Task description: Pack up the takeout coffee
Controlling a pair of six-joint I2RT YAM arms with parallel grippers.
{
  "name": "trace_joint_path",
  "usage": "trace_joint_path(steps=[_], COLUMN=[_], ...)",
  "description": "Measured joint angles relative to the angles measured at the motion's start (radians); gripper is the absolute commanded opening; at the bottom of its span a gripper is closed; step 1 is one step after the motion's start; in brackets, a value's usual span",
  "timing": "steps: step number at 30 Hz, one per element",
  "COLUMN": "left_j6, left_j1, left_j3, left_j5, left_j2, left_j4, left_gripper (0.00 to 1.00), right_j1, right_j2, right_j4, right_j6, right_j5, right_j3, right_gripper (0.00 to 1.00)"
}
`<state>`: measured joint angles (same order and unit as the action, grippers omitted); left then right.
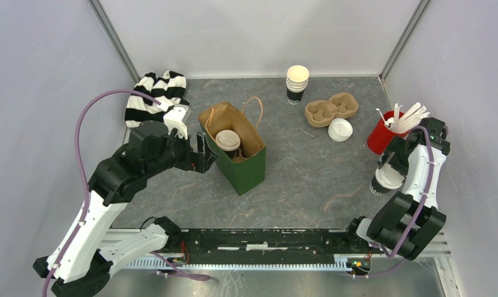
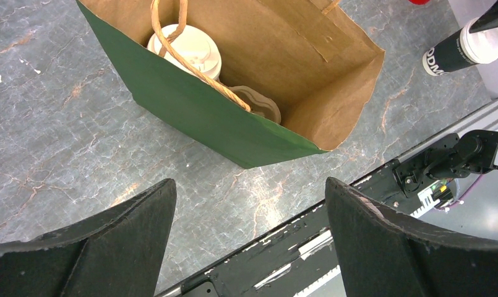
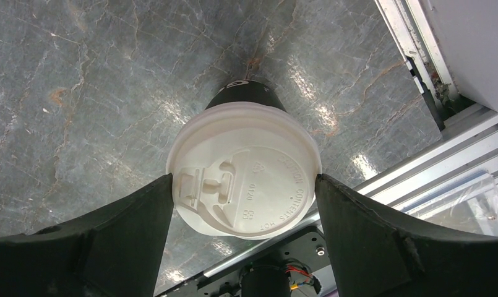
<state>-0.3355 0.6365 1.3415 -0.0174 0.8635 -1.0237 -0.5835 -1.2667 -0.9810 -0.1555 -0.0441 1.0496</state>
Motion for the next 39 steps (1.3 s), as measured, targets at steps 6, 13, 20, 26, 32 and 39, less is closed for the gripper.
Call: trace_joint_path(steps=[6,13,20,26,32,39], left_j6=[-0.001,-0.001,-0.005,-0.045,-0.121,-0.180], left_j1=[0.000,0.000,0.000,0.000,0.000,0.000], left_j3=[0.000,0.011,0.044,0.075,0.187,0.475], left_j5=[0.000,-0.005,-0.008,-0.036,-0.087,-0.186], left_j2=[0.000,0.004,0.003,-0.013,-0.009,0.149], left_j4=[0.001,0.000,0.000,-0.015,-0.076,-0.183], left_gripper=[0.95,0.96,0.96,0.97,0.98,1.00], right_j1=[0.000,0.021,0.121,0.305,0.503,0.722], right_j2=[-0.001,0.009,0.071,0.130,0.192,0.208], right_j4=[0.000,-0.006,-0.019,-0.017,0.023,0.082], right_j6=[0.000,0.000,0.010,0.052,0.101,0.127], right_j5=[0.000,0.000,0.018,0.079,0.185,0.261], right_j3=[0.000,0.000,0.000,-0.004,-0.039,-0.040], right_gripper=[0.82,0.80,0.78,0.78,0.77,0.78])
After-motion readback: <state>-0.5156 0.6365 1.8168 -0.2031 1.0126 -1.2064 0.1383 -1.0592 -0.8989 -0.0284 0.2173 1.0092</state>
